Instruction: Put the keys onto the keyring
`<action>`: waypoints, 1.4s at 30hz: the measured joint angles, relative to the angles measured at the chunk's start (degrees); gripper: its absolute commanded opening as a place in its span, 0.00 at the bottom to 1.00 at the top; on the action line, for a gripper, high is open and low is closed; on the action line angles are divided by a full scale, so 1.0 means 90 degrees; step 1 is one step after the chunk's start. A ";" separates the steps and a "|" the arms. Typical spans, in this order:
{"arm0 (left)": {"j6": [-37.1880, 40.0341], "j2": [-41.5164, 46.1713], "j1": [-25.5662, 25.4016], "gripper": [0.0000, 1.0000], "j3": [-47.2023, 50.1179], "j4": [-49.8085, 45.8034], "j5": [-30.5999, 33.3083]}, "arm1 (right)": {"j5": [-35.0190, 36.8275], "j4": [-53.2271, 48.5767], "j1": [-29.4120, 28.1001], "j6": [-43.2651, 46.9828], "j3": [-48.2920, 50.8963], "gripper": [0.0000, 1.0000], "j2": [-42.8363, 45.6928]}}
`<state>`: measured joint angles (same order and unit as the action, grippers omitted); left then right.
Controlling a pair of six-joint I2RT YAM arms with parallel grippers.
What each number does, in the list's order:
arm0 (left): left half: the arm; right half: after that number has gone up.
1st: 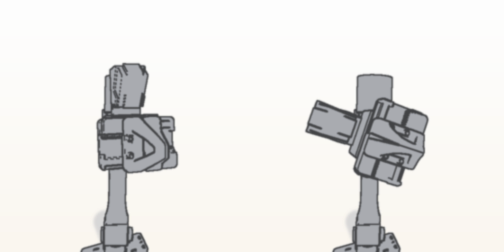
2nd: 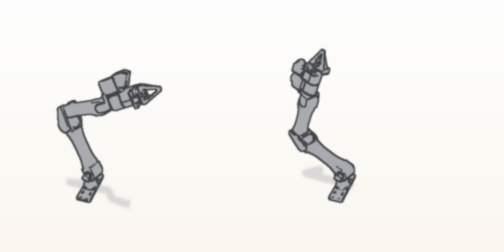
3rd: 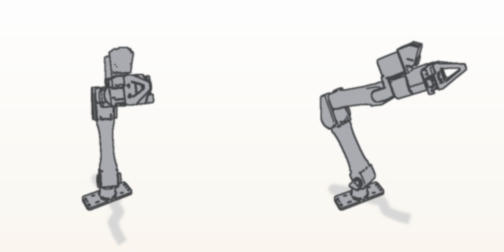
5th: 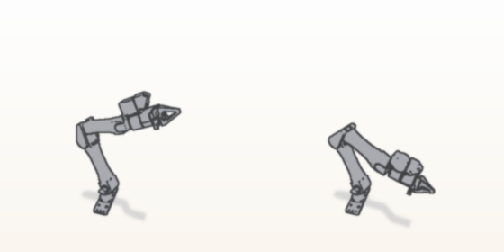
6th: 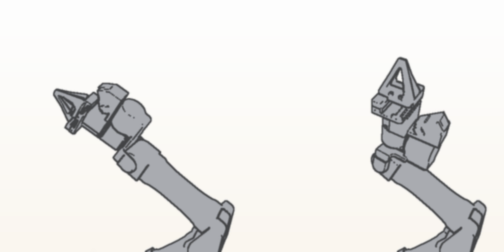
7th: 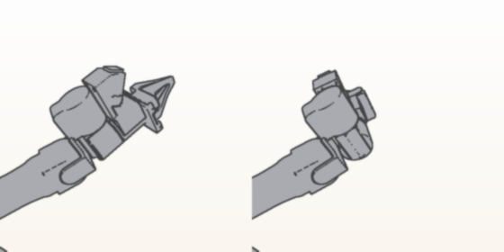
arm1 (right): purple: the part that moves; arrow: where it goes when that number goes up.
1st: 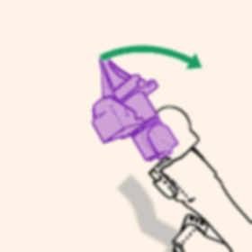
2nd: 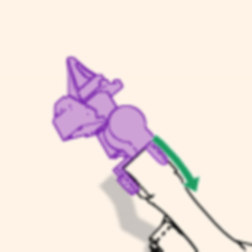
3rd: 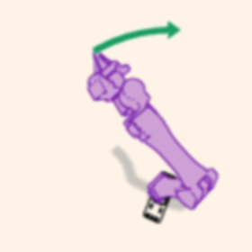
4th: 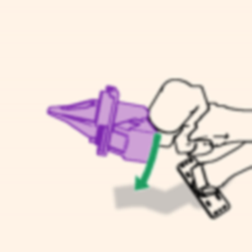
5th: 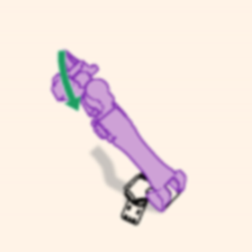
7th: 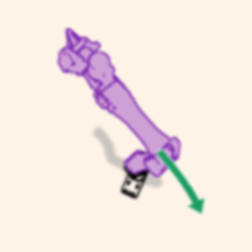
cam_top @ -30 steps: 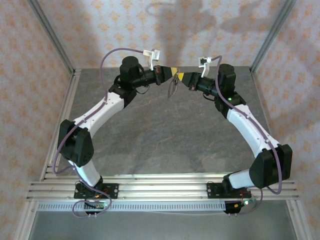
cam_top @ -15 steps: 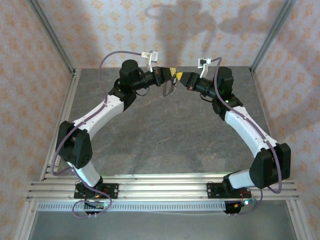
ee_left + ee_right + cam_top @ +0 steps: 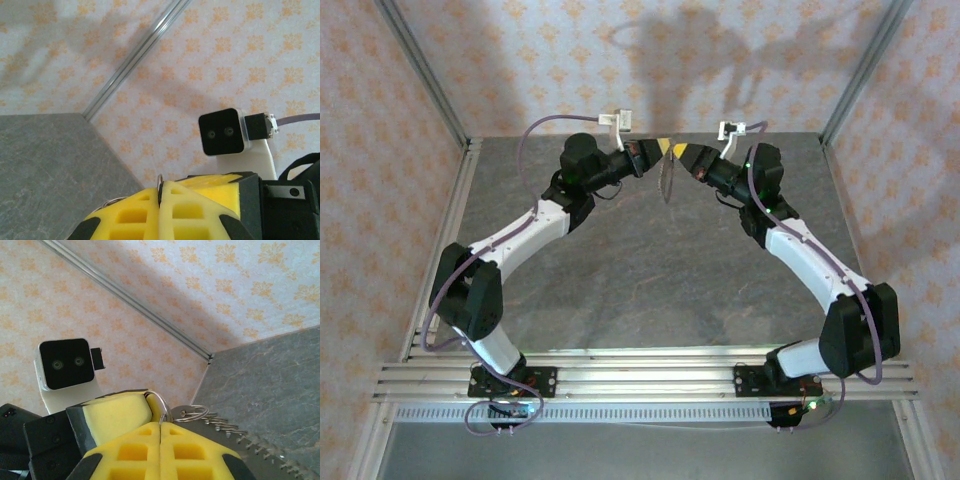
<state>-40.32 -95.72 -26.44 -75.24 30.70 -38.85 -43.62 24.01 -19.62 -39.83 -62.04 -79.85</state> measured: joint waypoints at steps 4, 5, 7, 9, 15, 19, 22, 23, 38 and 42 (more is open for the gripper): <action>-0.0044 0.0005 -0.0022 0.00 0.0012 0.0112 0.0095 | 0.0095 0.0012 -0.0211 0.0002 0.0000 0.00 -0.0012; -0.0044 0.0010 -0.0024 0.00 0.0036 0.0121 0.0100 | 0.0146 0.0012 -0.0274 0.0005 -0.0005 0.00 -0.0024; -0.0046 0.0012 -0.0022 0.00 0.0058 0.0121 0.0143 | 0.0233 0.0015 -0.0342 0.0027 -0.0024 0.00 -0.0068; -0.0046 0.0012 -0.0022 0.00 0.0075 0.0121 0.0209 | 0.0282 0.0039 -0.0364 0.0036 -0.0049 0.00 -0.0126; -0.0046 0.0012 -0.0022 0.00 0.0095 0.0124 0.0255 | 0.0367 0.0046 -0.0393 0.0163 -0.0049 0.00 -0.0158; -0.0044 0.0012 -0.0024 0.00 0.0107 0.0124 0.0248 | 0.0401 -0.0085 -0.0398 0.0338 -0.0049 0.14 -0.0117; -0.0044 0.0012 -0.0053 0.00 0.0124 0.0180 0.0221 | 0.0415 -0.0342 -0.0376 0.0437 -0.0029 0.32 0.0019; -0.0041 0.0015 -0.0066 0.00 0.0124 0.0238 0.0209 | 0.0398 -0.0420 -0.0335 0.0471 0.0000 0.36 0.0100; -0.0041 0.0015 -0.0095 0.00 0.0121 0.0653 -0.0187 | 0.0313 -0.0469 0.0704 0.0478 0.0355 0.39 0.1120; -0.0066 0.0015 -0.0095 0.00 0.0121 0.0823 -0.0306 | 0.0058 -0.0063 0.0702 0.0262 0.0355 0.39 0.0743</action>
<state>-40.91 -95.59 -27.29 -74.15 38.11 -41.60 -43.09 23.44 -13.30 -37.47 -58.85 -73.17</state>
